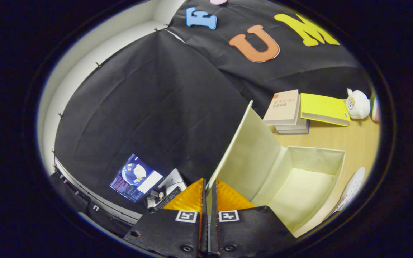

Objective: Open the storage box then place both shoes into the box .Put the left shoe in first, then the right shoe, with the right side of both shoes facing outward in a uniform manner.

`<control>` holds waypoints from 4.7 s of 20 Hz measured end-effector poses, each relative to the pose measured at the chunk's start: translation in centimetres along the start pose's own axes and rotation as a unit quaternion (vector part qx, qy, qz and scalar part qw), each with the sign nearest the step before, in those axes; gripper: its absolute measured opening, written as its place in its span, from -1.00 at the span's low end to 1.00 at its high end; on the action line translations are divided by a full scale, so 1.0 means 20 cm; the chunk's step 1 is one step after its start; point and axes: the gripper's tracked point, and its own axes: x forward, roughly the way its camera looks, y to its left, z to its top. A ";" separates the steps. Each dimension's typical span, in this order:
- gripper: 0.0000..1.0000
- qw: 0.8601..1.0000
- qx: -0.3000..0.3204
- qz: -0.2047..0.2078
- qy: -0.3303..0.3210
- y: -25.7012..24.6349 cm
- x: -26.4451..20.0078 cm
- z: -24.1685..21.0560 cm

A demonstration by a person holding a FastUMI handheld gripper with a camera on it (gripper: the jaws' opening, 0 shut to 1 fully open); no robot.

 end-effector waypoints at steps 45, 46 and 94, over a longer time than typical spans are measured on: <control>1.00 0.890 0.083 -0.449 0.022 -1.72 -1.01 -0.84; 1.00 0.890 0.087 -0.447 0.031 -1.77 -0.98 -0.86; -0.89 0.919 0.240 -0.312 -0.036 -0.89 -0.64 -0.27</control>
